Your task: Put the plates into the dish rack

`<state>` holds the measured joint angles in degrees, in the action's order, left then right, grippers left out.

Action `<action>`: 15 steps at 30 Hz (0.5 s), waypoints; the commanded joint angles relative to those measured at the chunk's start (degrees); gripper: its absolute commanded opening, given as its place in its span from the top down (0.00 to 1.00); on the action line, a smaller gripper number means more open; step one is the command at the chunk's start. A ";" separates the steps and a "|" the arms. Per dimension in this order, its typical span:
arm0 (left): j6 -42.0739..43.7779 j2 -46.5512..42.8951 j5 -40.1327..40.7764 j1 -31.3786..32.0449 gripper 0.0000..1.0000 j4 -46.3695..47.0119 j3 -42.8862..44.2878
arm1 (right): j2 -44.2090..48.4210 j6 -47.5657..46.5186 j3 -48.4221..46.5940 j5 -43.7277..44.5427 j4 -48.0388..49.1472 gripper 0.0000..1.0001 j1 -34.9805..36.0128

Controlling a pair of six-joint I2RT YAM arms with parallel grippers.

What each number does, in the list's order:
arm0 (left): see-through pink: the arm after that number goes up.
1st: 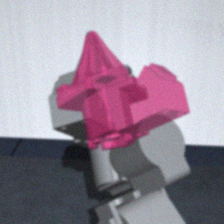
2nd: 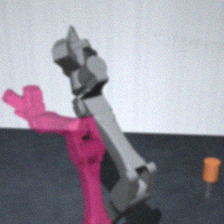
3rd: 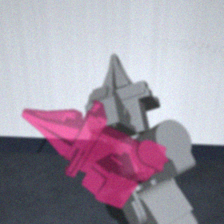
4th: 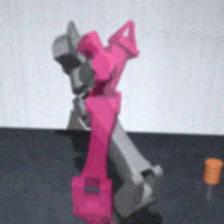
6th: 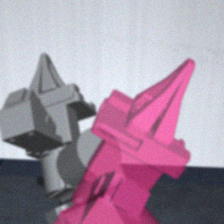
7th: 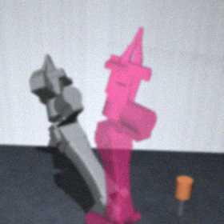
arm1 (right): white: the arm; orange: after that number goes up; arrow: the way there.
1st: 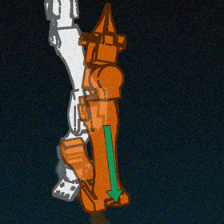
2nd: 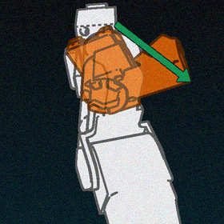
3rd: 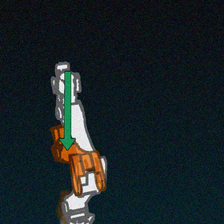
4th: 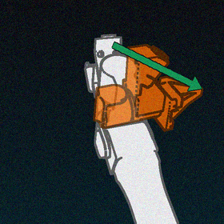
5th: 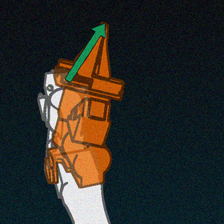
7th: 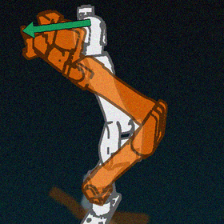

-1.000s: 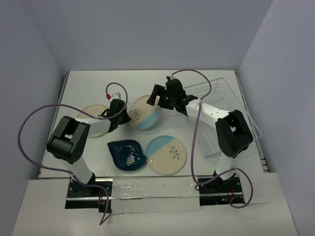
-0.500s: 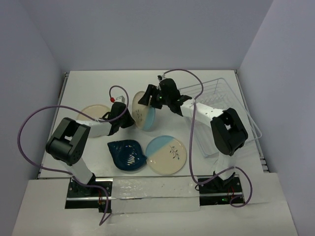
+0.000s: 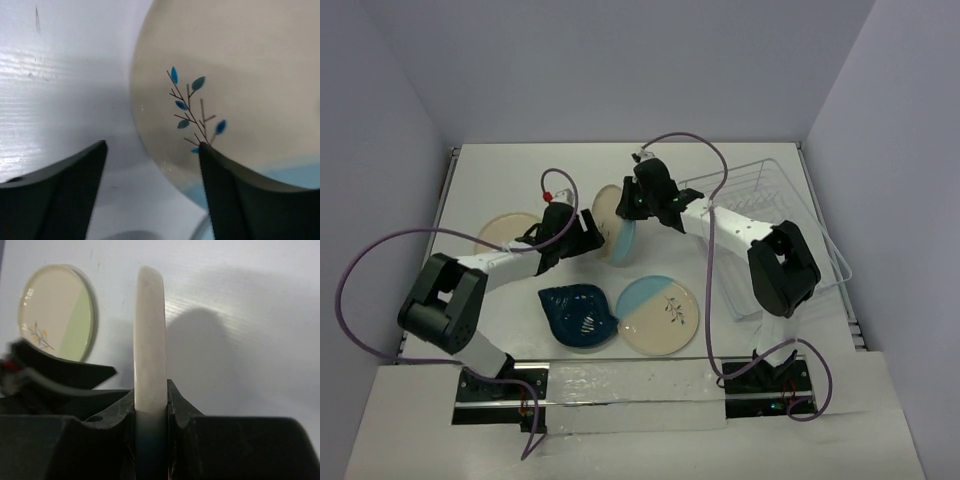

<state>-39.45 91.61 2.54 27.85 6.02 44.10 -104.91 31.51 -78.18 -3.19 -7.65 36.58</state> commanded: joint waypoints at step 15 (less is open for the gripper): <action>8.43 -22.61 8.91 -0.28 0.01 -1.24 7.96 | 28.97 -37.62 -14.74 9.71 -9.62 1.00 -16.55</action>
<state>-33.45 70.09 9.16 28.02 4.11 53.23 -80.96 3.15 -89.20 2.61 -18.15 24.97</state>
